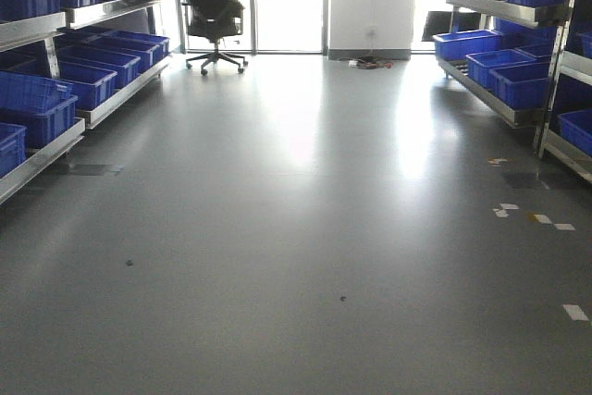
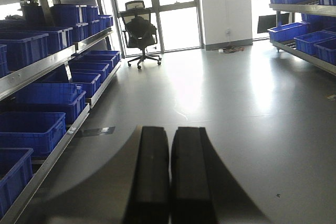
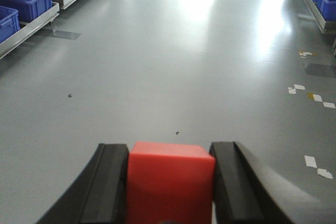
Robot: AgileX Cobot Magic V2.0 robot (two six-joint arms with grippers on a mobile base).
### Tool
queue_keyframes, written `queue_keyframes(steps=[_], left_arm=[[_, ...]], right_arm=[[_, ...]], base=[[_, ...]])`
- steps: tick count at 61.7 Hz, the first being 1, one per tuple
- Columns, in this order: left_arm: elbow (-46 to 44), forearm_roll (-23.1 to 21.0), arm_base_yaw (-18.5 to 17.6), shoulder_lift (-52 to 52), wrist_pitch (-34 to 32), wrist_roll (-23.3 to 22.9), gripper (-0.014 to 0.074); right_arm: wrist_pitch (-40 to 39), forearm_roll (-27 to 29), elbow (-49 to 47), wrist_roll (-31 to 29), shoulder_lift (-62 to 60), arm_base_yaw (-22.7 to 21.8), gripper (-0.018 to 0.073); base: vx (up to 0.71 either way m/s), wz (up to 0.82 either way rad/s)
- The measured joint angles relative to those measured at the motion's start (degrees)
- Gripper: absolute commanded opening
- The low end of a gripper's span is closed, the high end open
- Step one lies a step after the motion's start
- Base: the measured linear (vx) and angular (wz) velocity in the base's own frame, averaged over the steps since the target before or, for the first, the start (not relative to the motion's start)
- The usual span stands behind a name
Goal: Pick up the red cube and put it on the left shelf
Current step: 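Drive the base to the blue crate shelving holding the red cube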
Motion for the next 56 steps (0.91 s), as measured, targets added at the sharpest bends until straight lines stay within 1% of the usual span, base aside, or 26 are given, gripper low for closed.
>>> queue_keyframes(steps=[18, 30, 56], left_arm=[[0.0, 0.0, 0.0, 0.0, 0.0, 0.0, 0.0106], [0.0, 0.0, 0.0, 0.0, 0.0, 0.0, 0.0106], [0.0, 0.0, 0.0, 0.0, 0.0, 0.0, 0.0106]], right_arm=[[0.3, 0.0, 0.0, 0.0, 0.0, 0.0, 0.0060], [0.3, 0.0, 0.0, 0.0, 0.0, 0.0, 0.0060], [0.3, 0.0, 0.0, 0.0, 0.0, 0.0, 0.0060]], base=[[0.15, 0.05], [0.26, 0.12], [0.39, 0.02]])
